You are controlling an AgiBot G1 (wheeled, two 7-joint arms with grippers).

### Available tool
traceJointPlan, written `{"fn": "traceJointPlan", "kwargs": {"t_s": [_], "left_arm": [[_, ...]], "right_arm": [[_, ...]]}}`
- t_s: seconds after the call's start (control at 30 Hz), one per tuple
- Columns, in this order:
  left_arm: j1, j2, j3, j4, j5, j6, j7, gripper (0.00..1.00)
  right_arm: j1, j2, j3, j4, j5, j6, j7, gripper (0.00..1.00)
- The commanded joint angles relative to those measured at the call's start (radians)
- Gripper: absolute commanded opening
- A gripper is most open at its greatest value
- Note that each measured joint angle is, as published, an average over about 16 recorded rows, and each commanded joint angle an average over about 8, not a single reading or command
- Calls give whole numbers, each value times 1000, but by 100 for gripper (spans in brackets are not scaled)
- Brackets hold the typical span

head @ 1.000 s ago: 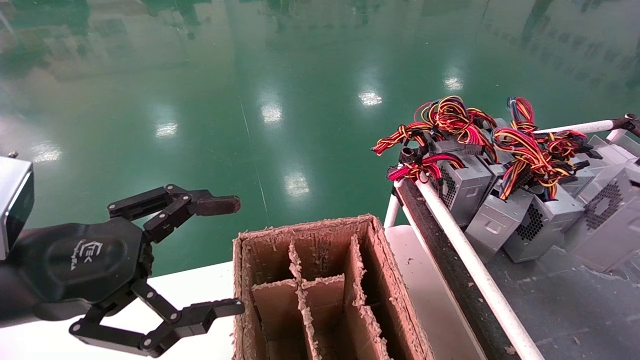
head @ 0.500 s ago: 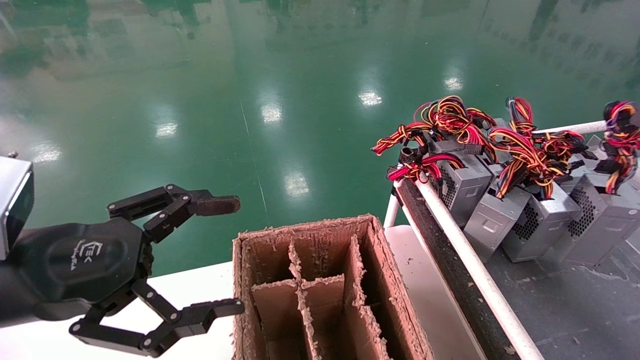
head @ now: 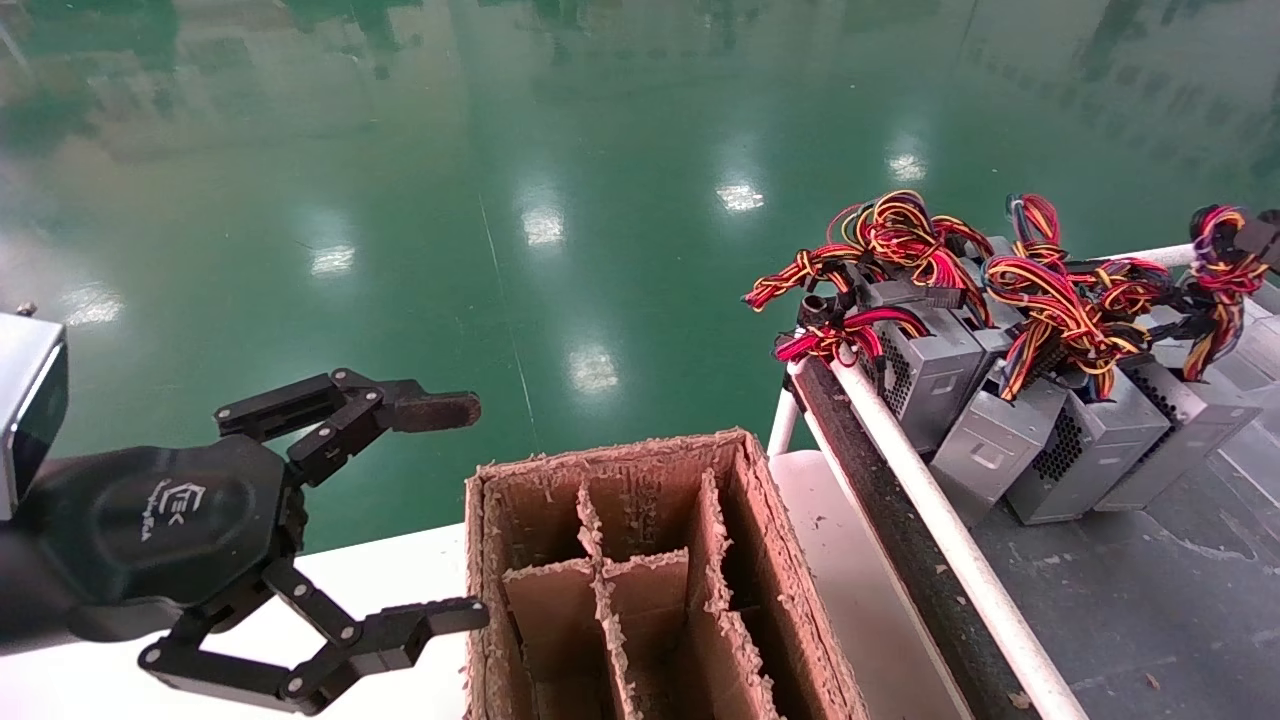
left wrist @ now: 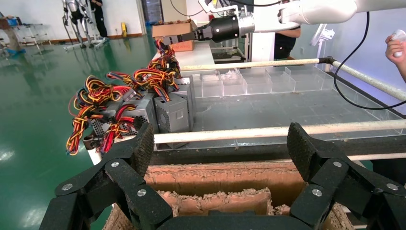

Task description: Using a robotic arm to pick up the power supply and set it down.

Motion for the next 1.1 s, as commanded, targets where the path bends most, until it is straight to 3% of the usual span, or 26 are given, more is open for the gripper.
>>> {"fn": "traceJointPlan", "kwargs": {"t_s": [0.03,0.2,0.27,0.63,1.1], "left_arm": [[0,0,0,0,0,0,0,100],[0,0,0,0,0,0,0,100],[0,0,0,0,0,0,0,100],[0,0,0,0,0,0,0,100],[0,0,0,0,0,0,0,100]], "right_arm": [[1,-7,-2,2,-3,11,3,20],[-3,-10,-6,8,-9,4,7,82],[-3,-10,-7,9,-10,1,10,100],[1,-3,-18,28,-26,-27,15,100],[24,21,-21,54,-30,-145,20,100]]}}
